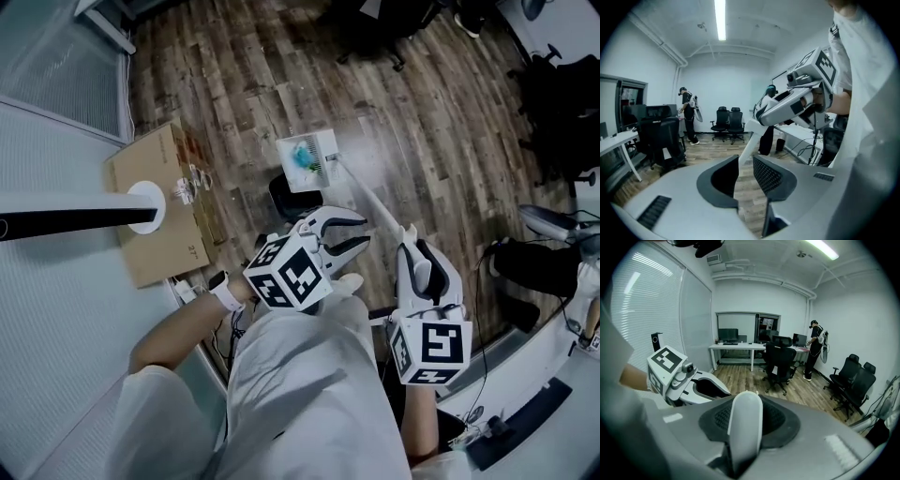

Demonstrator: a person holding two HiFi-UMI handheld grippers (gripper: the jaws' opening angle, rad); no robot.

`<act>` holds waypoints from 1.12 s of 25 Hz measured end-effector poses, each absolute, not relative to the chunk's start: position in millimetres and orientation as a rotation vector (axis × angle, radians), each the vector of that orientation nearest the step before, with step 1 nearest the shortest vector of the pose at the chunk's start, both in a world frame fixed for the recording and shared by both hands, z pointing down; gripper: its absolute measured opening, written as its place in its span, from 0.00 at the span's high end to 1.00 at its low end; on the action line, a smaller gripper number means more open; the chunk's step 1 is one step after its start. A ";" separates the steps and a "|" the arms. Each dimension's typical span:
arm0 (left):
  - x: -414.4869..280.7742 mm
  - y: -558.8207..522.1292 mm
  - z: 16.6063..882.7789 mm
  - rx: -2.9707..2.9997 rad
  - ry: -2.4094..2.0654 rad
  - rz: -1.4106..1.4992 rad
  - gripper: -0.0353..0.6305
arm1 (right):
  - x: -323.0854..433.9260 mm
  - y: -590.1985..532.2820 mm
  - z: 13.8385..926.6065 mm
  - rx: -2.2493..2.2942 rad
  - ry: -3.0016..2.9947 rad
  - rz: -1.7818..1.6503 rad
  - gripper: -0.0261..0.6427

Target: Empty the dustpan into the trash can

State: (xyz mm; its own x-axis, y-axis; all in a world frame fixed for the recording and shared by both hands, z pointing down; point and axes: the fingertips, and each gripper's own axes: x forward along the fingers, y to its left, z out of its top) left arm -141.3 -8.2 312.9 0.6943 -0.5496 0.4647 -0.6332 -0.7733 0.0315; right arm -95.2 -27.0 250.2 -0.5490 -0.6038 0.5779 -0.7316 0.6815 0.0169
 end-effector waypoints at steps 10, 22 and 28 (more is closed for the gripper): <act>-112.4 -6.3 323.6 2.927 -0.706 0.831 0.78 | -107.8 -2.7 249.4 0.968 -2.350 0.219 0.79; -103.5 11.6 319.2 2.947 -0.759 0.728 0.77 | -122.4 27.0 238.9 0.834 -2.409 0.071 0.79; -109.5 17.1 317.8 2.925 -0.863 0.698 0.78 | -129.8 36.2 237.8 0.759 -2.434 -0.036 0.79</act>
State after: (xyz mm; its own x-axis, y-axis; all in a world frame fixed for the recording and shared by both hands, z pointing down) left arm -109.5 17.1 317.8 0.7482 -0.5128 0.4210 -0.5186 -0.8478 -0.1110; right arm -129.8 36.2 237.8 -0.6676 -0.5279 0.5251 -0.5122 0.8374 0.1908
